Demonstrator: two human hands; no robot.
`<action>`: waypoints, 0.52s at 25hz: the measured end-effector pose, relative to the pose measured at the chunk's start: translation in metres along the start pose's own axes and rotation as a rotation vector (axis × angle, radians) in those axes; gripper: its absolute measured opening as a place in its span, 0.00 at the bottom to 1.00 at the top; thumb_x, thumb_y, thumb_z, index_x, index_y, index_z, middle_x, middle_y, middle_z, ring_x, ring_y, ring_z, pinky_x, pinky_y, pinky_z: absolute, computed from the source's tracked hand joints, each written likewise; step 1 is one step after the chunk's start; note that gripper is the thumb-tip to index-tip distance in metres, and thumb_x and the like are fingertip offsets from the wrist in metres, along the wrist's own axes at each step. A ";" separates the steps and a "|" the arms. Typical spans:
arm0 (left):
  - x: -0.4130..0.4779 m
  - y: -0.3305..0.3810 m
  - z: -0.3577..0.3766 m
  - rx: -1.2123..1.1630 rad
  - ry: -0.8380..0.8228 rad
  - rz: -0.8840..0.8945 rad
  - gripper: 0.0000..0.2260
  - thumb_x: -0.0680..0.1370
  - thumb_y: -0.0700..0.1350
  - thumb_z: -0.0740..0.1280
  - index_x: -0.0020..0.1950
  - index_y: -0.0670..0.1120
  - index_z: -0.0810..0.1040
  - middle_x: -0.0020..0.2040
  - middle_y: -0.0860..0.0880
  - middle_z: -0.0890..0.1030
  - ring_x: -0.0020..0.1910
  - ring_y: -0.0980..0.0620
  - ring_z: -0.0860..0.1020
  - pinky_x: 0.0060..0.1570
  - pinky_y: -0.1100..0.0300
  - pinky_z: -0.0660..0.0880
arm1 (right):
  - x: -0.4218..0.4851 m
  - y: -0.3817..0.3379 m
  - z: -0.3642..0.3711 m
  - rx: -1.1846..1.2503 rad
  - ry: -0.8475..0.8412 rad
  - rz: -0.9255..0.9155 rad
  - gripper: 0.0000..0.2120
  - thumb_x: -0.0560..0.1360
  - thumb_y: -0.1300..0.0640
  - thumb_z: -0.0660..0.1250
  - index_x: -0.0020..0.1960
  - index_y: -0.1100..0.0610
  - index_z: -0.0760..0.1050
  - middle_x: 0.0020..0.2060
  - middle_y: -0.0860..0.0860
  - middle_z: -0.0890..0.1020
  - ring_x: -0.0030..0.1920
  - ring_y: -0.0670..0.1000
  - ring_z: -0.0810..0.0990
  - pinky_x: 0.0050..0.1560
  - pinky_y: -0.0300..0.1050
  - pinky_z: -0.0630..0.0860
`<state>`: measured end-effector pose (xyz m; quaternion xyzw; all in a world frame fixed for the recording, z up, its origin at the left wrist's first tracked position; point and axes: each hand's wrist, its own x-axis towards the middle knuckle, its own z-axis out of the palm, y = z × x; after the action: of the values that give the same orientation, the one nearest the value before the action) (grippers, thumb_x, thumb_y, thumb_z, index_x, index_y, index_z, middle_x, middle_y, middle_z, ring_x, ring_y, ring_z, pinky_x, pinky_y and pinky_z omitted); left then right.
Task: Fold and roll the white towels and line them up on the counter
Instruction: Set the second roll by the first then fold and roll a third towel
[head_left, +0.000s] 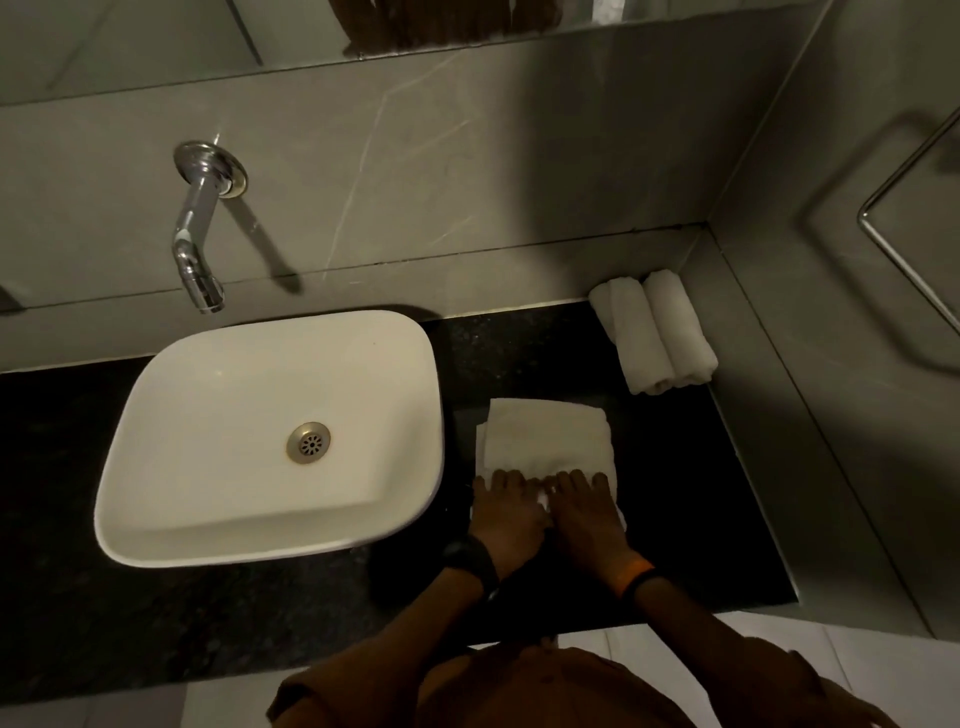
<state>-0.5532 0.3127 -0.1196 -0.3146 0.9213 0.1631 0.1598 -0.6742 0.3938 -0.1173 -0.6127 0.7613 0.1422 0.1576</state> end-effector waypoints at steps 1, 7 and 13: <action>-0.010 0.005 0.005 0.072 0.029 0.029 0.26 0.73 0.54 0.65 0.69 0.45 0.70 0.63 0.42 0.76 0.64 0.38 0.72 0.65 0.34 0.66 | 0.009 0.004 -0.007 0.066 -0.030 -0.033 0.25 0.73 0.44 0.62 0.67 0.54 0.69 0.59 0.54 0.78 0.58 0.59 0.75 0.61 0.60 0.66; 0.004 0.000 0.004 0.074 0.195 0.117 0.26 0.73 0.54 0.68 0.67 0.42 0.73 0.58 0.42 0.80 0.59 0.41 0.77 0.66 0.37 0.68 | 0.020 0.022 -0.021 0.277 -0.184 0.009 0.31 0.70 0.45 0.67 0.71 0.52 0.64 0.65 0.54 0.74 0.65 0.58 0.71 0.68 0.60 0.60; 0.019 -0.004 -0.010 -0.084 0.055 -0.011 0.21 0.71 0.52 0.65 0.61 0.44 0.73 0.58 0.44 0.78 0.59 0.41 0.74 0.61 0.46 0.66 | 0.004 -0.006 0.003 -0.006 0.040 0.037 0.38 0.70 0.41 0.68 0.73 0.59 0.62 0.62 0.60 0.75 0.63 0.63 0.72 0.70 0.69 0.59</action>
<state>-0.5665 0.2955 -0.1194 -0.3303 0.9161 0.1920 0.1220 -0.6695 0.3901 -0.1218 -0.6019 0.7750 0.1349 0.1377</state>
